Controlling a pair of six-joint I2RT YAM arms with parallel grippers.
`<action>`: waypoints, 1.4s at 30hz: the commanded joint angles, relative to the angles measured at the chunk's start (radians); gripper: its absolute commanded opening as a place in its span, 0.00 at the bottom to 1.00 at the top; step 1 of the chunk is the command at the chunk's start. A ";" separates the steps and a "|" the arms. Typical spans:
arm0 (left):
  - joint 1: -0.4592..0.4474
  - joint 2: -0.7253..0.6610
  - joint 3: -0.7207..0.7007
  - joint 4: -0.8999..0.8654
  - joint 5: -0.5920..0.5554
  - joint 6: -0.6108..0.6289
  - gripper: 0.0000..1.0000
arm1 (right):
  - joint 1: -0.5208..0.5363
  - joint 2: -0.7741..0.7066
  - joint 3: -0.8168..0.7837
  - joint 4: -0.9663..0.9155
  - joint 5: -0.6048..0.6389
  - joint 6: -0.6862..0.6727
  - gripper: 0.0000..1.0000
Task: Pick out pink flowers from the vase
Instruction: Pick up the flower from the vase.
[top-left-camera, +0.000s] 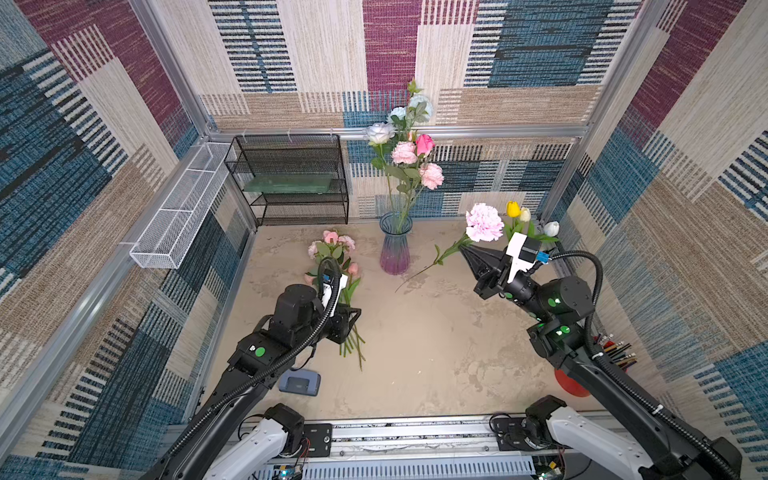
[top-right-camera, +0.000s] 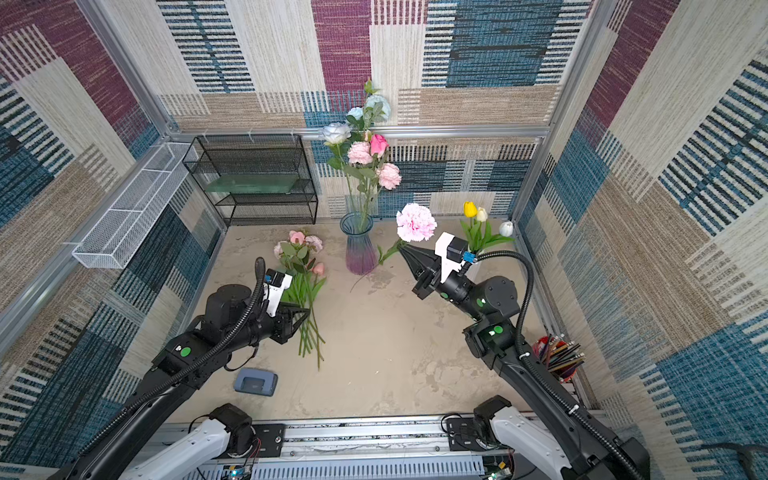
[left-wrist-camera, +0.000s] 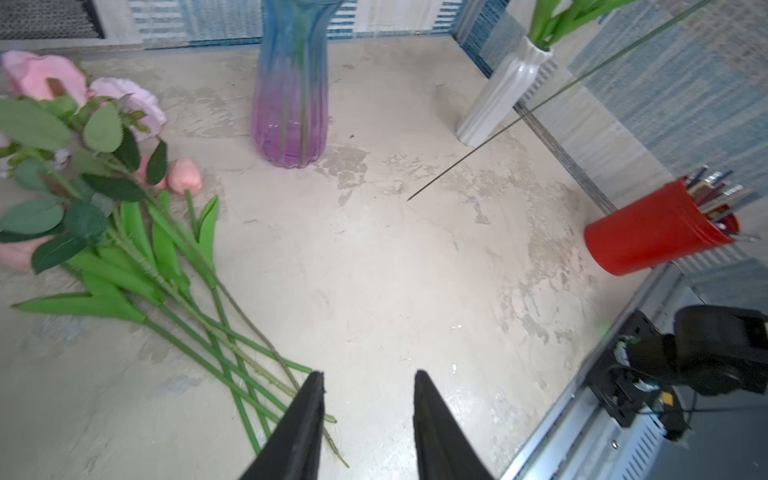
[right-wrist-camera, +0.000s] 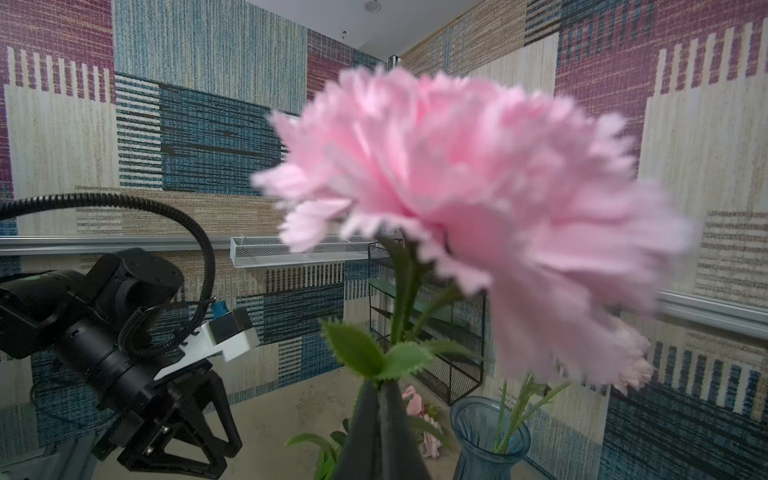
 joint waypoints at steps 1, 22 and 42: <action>-0.049 0.066 0.069 -0.010 0.058 0.096 0.39 | 0.024 -0.012 -0.041 0.028 0.014 0.042 0.00; -0.222 0.224 0.163 0.204 0.193 0.496 0.46 | 0.130 -0.027 -0.127 0.116 0.039 0.201 0.00; -0.232 0.241 0.139 0.251 0.198 0.455 0.00 | 0.168 -0.017 -0.128 0.112 0.066 0.201 0.00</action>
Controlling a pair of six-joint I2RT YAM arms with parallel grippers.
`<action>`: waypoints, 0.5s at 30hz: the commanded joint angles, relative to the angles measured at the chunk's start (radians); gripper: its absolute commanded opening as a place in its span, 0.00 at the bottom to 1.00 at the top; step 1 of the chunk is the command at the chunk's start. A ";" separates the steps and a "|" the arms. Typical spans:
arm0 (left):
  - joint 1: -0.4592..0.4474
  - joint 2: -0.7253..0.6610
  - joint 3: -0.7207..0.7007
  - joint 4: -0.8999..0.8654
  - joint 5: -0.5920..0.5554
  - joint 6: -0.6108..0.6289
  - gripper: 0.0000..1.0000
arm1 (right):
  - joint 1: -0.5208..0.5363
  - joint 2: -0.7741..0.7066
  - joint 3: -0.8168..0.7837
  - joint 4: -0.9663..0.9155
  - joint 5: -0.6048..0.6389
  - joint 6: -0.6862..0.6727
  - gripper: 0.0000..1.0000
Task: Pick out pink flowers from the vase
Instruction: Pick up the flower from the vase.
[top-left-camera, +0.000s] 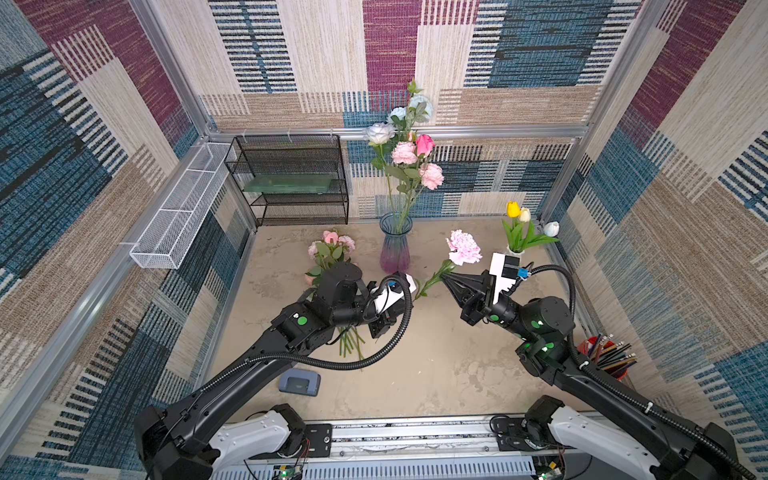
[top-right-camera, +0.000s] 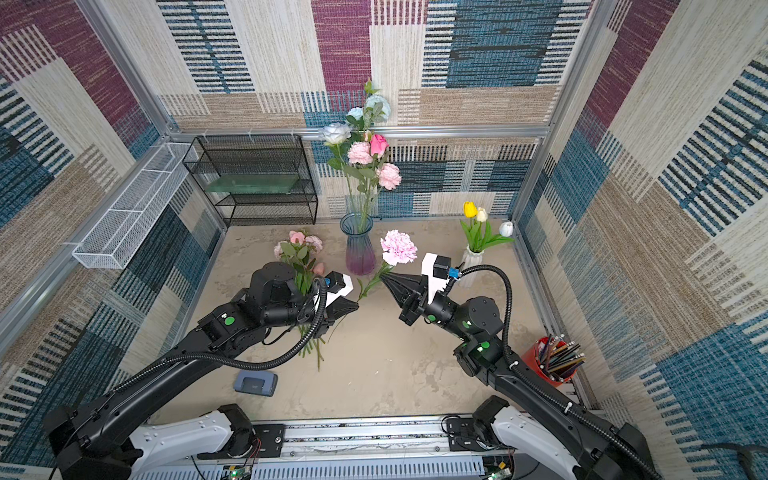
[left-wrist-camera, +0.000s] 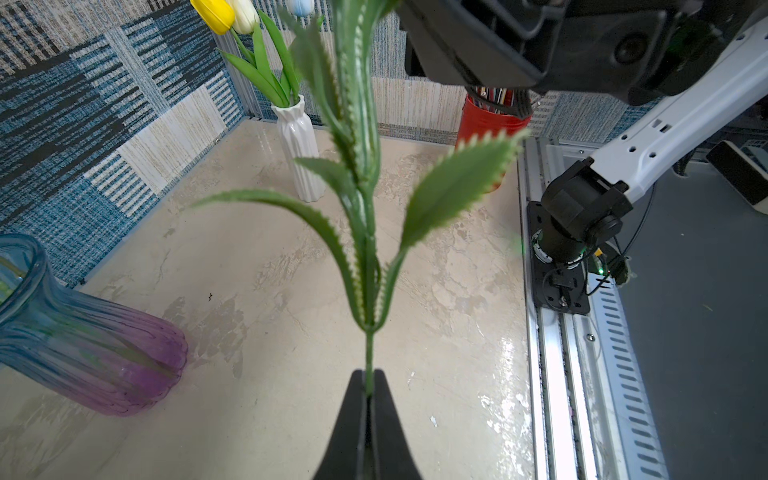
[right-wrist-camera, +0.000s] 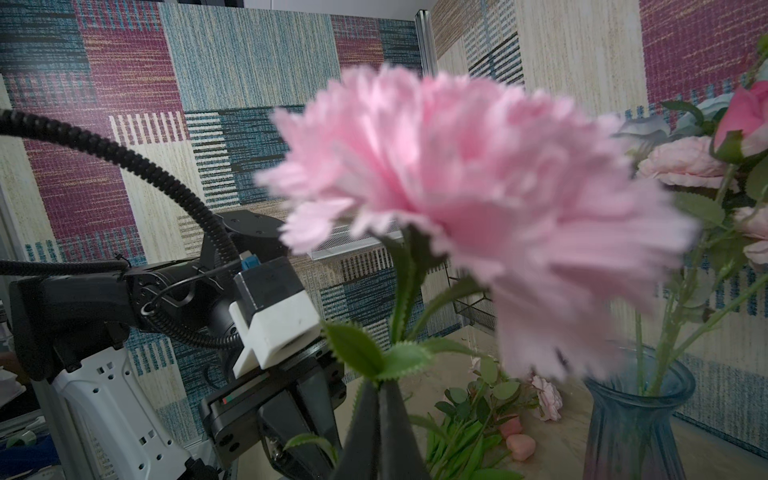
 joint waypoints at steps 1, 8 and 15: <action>0.000 -0.023 -0.025 0.048 -0.028 -0.028 0.00 | 0.004 -0.005 -0.001 0.016 0.014 0.005 0.02; 0.007 -0.075 -0.120 0.118 -0.130 -0.170 0.00 | 0.035 -0.047 -0.002 -0.042 0.085 -0.063 0.49; 0.112 -0.116 -0.231 0.190 -0.228 -0.439 0.00 | 0.039 -0.103 -0.001 -0.125 0.146 -0.123 0.56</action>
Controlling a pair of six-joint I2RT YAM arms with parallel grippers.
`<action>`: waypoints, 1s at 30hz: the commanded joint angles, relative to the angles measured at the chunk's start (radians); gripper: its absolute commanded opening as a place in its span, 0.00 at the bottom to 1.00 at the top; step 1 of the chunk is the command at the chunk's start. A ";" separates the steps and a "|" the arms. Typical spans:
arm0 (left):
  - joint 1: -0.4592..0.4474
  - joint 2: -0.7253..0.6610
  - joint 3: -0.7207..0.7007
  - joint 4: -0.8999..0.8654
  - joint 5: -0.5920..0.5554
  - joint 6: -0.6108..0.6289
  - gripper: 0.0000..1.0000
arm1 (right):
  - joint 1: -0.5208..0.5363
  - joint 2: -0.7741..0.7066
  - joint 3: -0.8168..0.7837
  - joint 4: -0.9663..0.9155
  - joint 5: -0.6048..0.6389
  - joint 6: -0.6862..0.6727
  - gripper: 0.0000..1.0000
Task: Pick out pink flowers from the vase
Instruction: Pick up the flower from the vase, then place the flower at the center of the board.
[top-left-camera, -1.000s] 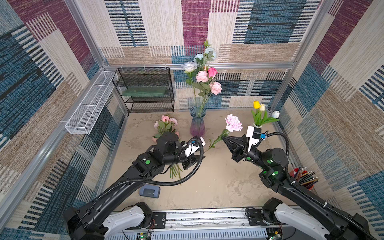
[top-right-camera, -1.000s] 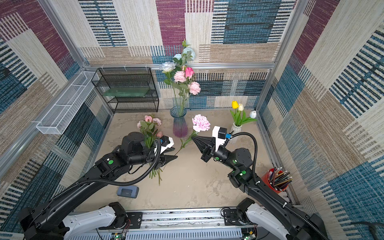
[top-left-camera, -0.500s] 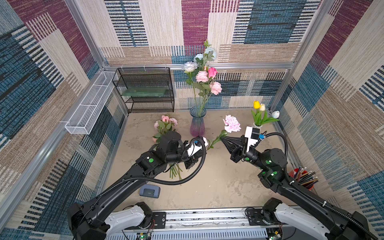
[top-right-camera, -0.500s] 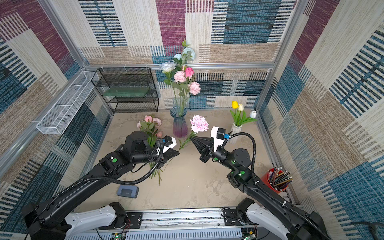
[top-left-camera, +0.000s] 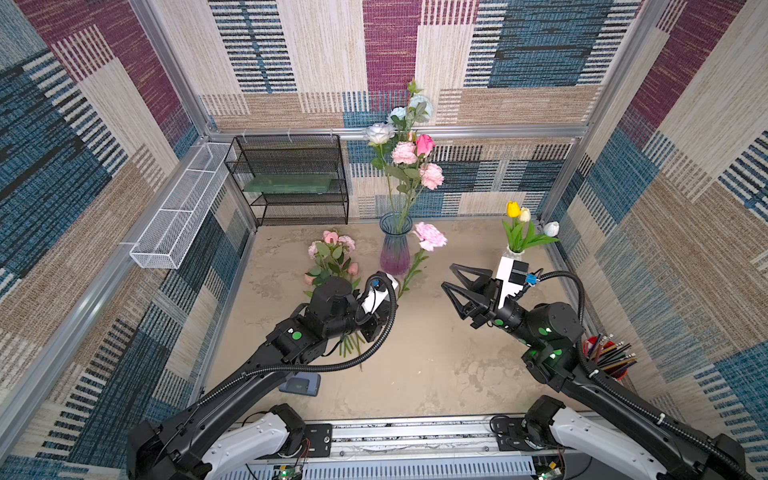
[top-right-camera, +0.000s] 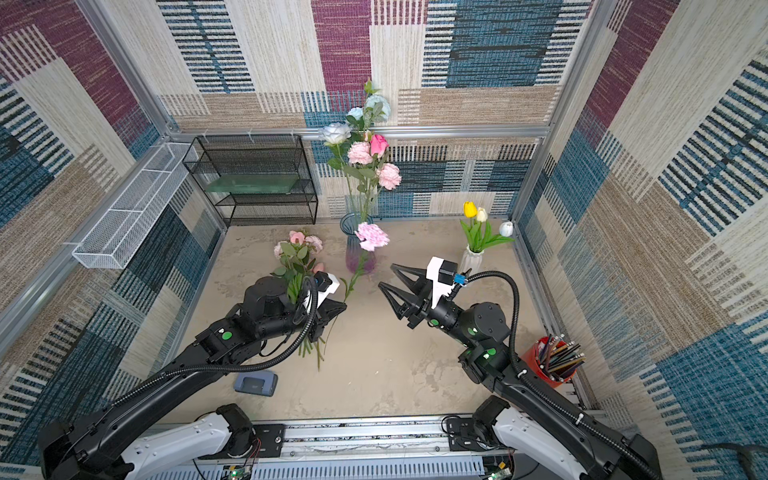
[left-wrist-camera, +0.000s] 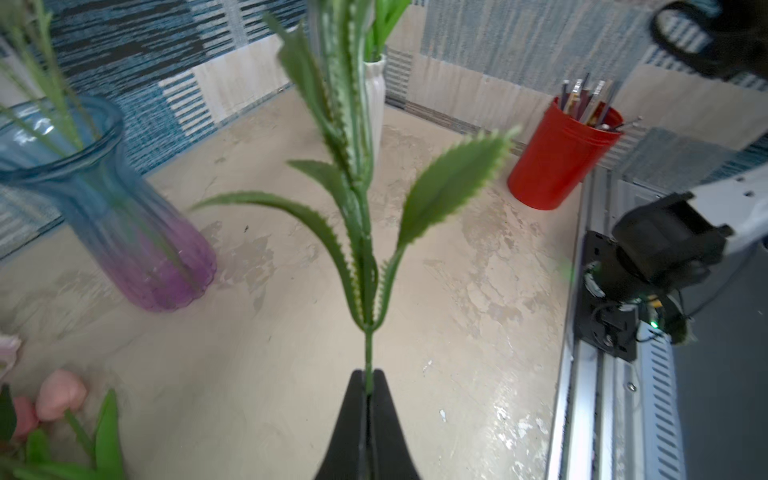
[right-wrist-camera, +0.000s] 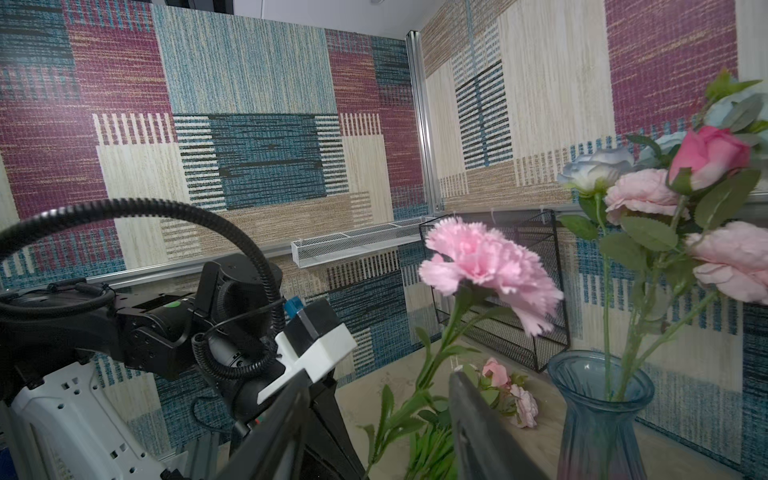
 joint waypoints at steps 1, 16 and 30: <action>0.065 -0.015 -0.039 0.073 -0.054 -0.205 0.00 | 0.000 -0.022 -0.002 -0.052 0.056 -0.050 0.56; 0.472 0.260 0.030 -0.080 -0.076 -0.440 0.00 | 0.001 -0.053 -0.020 -0.103 0.064 -0.086 0.56; 0.609 0.557 0.198 -0.088 0.002 -0.417 0.00 | 0.000 -0.067 -0.046 -0.064 0.030 -0.108 0.51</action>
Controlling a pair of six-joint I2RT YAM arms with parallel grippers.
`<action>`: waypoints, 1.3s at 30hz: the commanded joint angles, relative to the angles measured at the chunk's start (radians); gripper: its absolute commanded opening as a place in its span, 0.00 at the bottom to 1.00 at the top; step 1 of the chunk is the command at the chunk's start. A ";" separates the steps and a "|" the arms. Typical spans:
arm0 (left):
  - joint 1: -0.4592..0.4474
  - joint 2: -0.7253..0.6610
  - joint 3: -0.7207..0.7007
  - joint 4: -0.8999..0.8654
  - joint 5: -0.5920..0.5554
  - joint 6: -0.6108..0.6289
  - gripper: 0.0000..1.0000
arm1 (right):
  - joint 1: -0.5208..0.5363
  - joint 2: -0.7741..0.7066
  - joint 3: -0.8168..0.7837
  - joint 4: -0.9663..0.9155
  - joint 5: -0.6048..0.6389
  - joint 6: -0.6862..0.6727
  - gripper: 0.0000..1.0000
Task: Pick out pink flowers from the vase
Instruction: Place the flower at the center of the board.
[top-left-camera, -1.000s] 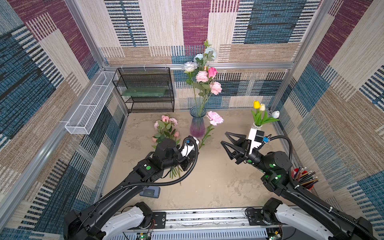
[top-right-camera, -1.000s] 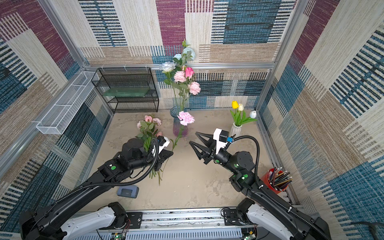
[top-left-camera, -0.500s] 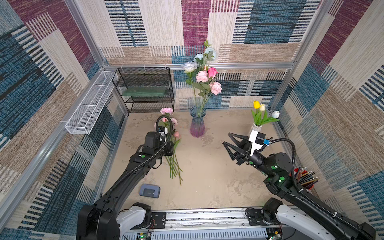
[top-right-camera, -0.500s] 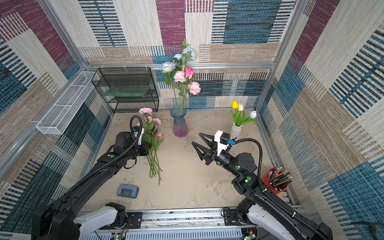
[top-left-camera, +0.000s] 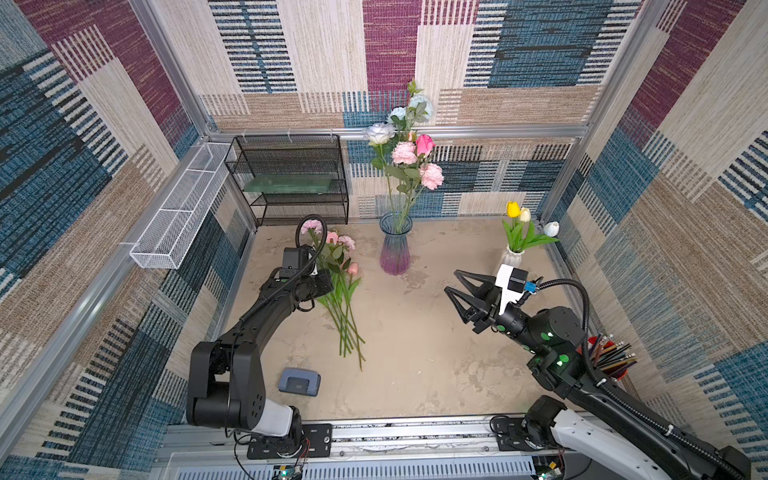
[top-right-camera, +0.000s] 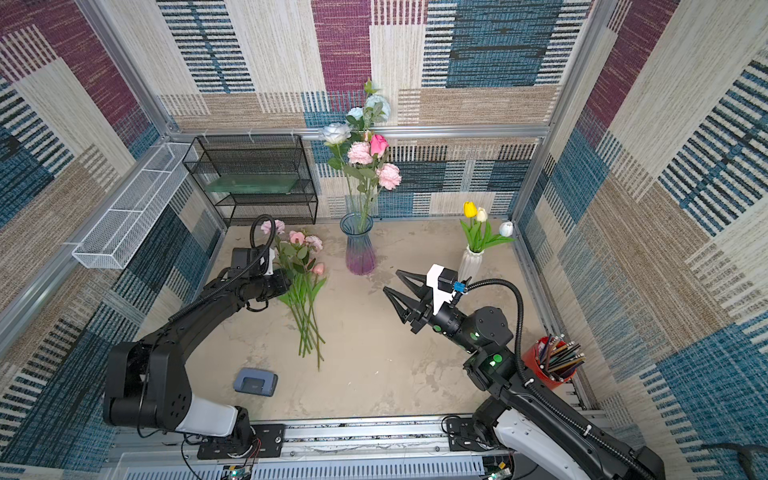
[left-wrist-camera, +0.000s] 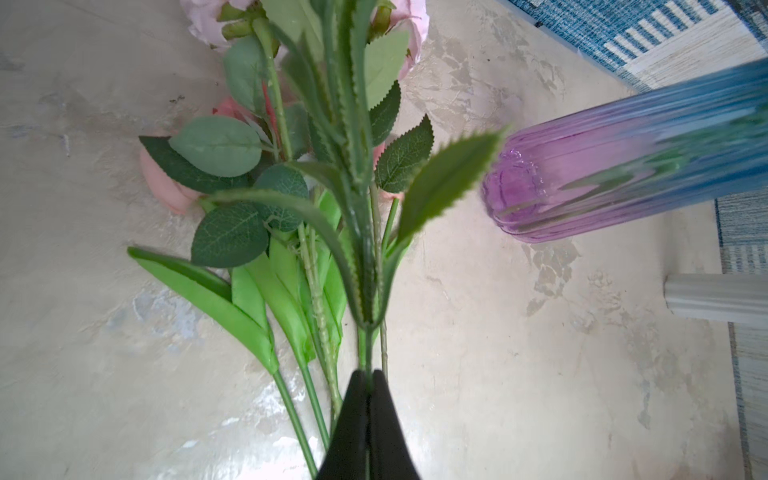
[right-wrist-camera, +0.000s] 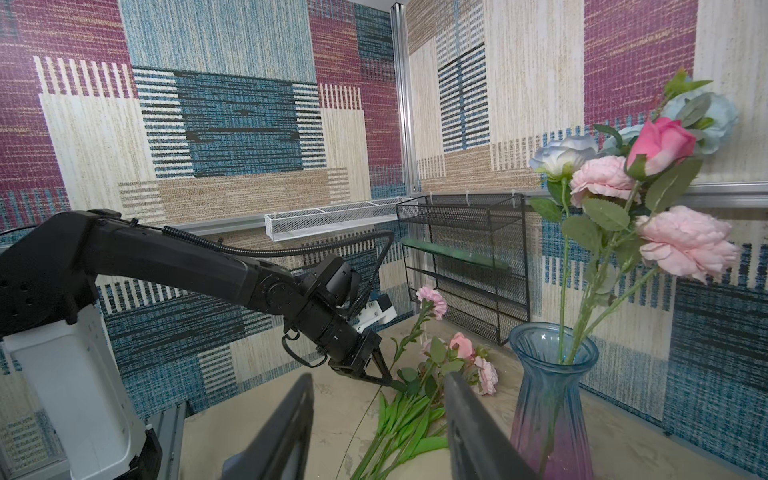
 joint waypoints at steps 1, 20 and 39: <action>0.014 0.054 0.051 -0.023 0.042 0.006 0.00 | 0.000 -0.009 -0.009 0.036 -0.008 -0.015 0.51; 0.029 0.239 0.048 0.064 0.183 -0.079 0.05 | -0.002 0.007 -0.047 0.067 -0.013 -0.012 0.51; 0.028 0.049 0.015 -0.049 0.066 -0.017 0.32 | -0.001 -0.008 -0.041 0.017 0.061 -0.019 0.53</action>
